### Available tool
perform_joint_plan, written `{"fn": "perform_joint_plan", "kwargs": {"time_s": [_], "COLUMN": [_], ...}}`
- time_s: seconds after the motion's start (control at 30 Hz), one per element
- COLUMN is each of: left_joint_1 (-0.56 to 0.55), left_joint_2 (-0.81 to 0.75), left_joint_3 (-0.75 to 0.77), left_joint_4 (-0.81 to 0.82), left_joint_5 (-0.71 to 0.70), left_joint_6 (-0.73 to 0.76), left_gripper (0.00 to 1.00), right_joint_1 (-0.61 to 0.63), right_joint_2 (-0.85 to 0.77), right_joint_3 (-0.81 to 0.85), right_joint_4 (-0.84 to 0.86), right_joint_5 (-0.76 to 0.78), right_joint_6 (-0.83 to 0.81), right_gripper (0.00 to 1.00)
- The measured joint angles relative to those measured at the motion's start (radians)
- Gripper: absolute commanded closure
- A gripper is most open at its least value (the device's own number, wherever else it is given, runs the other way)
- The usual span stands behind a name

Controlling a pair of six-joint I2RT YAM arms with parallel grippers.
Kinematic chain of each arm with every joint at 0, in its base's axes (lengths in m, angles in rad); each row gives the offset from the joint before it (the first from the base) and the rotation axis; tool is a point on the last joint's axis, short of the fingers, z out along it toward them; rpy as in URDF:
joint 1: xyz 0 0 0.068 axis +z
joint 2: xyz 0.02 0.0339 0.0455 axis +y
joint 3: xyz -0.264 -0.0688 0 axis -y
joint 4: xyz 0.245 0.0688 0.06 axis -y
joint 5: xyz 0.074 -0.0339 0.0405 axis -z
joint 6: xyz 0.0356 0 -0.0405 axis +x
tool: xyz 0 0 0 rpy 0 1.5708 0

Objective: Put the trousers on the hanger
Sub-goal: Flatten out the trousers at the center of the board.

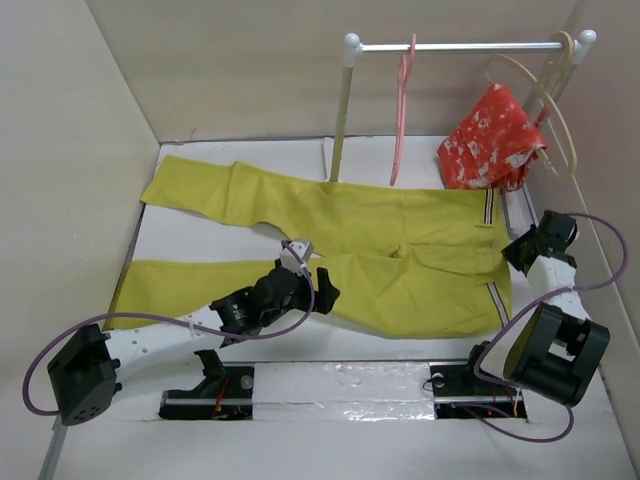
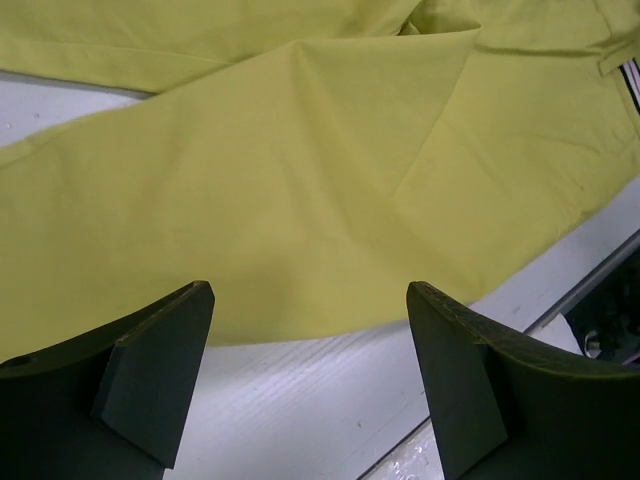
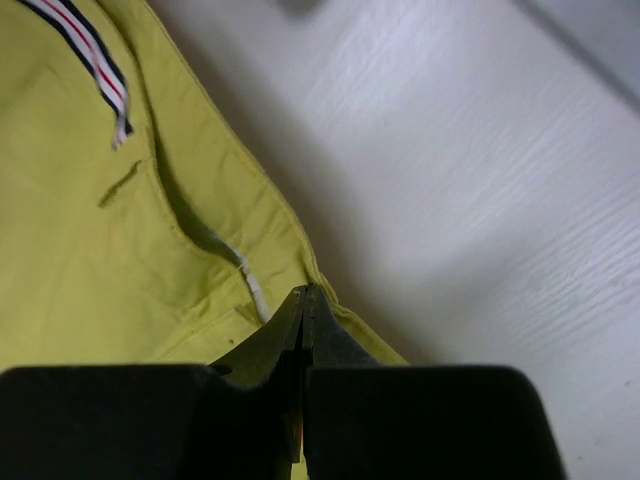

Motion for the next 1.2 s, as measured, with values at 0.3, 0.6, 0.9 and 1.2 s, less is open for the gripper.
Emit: {"fn": "perform_joint_plan", "kwargs": {"time_s": [0.3, 0.6, 0.9, 1.2], "left_joint_1": [0.012, 0.236, 0.576, 0.977], "left_joint_2": [-0.129, -0.308, -0.222, 0.282], "left_joint_3": [-0.001, -0.010, -0.079, 0.206], "left_joint_4": [-0.076, -0.255, -0.262, -0.176], "left_joint_5": [-0.059, -0.213, -0.187, -0.201], "left_joint_6": [-0.057, -0.212, -0.307, -0.353], "left_gripper": [0.20, 0.31, 0.35, 0.28], "right_joint_1": [-0.001, 0.367, 0.811, 1.233], "right_joint_2": [0.048, -0.275, -0.451, -0.428], "right_joint_3": [0.177, 0.045, -0.214, -0.228], "right_joint_4": [-0.010, 0.043, 0.090, 0.121], "right_joint_5": [0.169, 0.124, -0.025, 0.019], "right_joint_6": [-0.026, 0.005, 0.004, -0.003], "right_gripper": [0.00, 0.90, 1.00, 0.99]}}
